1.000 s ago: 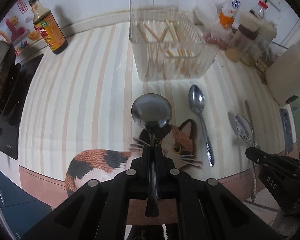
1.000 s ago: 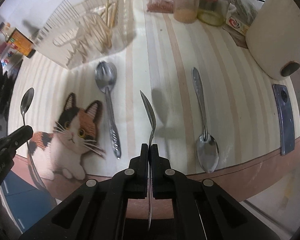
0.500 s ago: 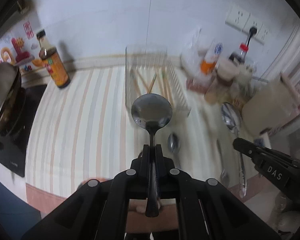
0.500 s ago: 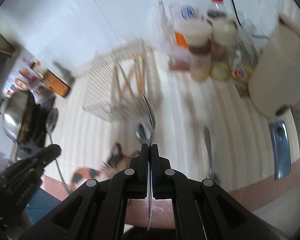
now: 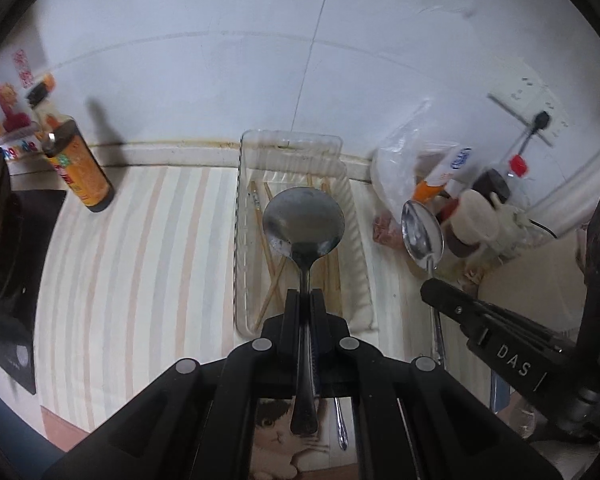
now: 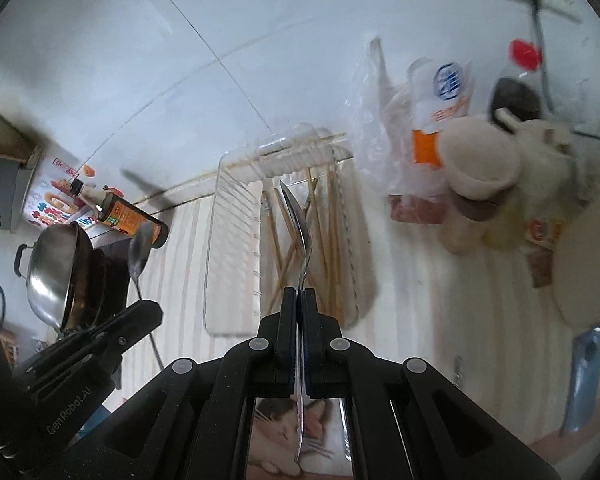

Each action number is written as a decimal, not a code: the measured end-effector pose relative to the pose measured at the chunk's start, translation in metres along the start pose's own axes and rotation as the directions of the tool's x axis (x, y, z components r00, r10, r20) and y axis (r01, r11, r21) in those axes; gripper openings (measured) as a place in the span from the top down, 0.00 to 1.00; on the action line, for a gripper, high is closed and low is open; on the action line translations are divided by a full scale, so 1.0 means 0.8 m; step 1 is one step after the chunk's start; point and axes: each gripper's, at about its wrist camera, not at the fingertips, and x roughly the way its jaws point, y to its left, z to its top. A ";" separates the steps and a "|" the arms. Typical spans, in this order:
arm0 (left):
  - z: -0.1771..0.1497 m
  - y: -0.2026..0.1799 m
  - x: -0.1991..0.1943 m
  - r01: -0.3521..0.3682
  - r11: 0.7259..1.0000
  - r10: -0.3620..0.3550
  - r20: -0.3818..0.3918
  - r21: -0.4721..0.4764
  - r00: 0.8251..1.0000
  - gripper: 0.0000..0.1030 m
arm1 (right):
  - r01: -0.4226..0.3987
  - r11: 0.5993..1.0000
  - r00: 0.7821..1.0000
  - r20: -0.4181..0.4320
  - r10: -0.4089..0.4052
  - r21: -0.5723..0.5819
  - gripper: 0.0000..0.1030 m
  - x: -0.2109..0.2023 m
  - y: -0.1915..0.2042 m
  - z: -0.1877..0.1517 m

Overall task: Organize utensils
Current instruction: 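Carry both spoons to the clear basket and lower them inside, then open both tools and move them back to the remaining spoons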

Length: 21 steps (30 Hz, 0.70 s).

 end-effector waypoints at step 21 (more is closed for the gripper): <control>0.063 0.035 0.094 -0.033 0.994 0.018 -0.139 -0.104 0.990 0.95 | 0.040 0.999 0.990 -0.138 -0.037 0.022 0.96 0.126 -0.020 0.063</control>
